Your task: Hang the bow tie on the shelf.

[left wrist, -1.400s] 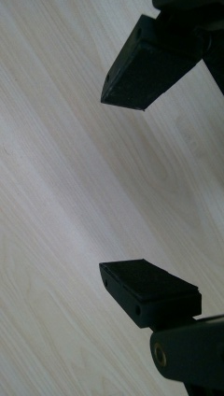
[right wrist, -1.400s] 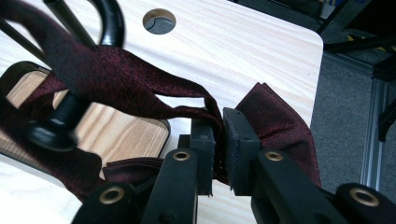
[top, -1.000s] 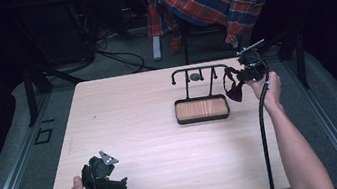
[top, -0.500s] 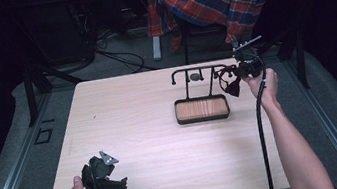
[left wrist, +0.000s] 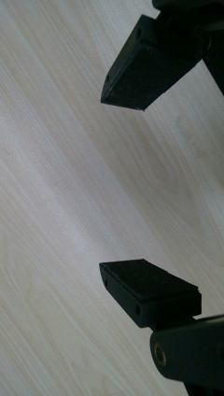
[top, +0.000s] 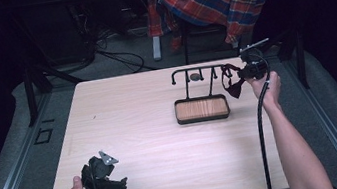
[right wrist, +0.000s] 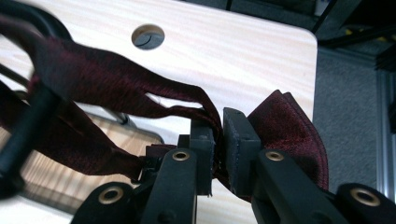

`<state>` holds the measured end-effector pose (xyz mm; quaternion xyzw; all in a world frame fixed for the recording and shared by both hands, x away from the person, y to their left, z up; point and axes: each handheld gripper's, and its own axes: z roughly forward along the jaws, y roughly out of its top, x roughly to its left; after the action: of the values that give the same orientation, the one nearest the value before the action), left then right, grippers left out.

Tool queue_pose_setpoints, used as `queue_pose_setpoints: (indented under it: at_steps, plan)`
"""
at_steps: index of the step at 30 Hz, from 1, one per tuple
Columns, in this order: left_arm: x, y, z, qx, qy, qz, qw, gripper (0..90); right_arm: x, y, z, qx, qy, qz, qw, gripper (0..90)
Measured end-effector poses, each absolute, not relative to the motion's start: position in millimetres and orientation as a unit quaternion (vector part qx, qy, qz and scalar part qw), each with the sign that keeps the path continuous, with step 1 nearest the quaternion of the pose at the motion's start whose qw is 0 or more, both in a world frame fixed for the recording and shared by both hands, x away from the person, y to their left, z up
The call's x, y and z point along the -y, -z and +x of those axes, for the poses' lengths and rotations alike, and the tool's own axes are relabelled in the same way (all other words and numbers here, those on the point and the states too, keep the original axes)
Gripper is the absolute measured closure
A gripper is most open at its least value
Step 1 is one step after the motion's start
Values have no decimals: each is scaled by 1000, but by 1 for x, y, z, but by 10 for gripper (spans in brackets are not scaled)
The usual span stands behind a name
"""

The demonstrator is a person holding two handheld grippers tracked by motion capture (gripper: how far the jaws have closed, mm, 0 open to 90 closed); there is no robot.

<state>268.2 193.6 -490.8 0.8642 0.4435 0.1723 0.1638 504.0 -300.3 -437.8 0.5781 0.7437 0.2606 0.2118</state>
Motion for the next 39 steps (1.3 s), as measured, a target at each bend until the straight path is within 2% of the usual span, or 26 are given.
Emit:
queue_pose_setpoints:
  at_steps: [20, 29, 31, 39]
  plan:
    - [-193, 491, 268, -443, -173, 864, 163, 166, 302, 469, 491, -764, -240, 574, 170, 811]
    - [-193, 491, 268, -443, -173, 864, 163, 166, 303, 474, 488, -771, -241, 570, 149, 762]
    - [-192, 491, 268, -443, -175, 864, 163, 166, 304, 474, 487, -773, -252, 566, 140, 723]
    - [-193, 491, 268, -443, -173, 864, 163, 165, 298, 470, 484, -785, -249, 550, 138, 662]
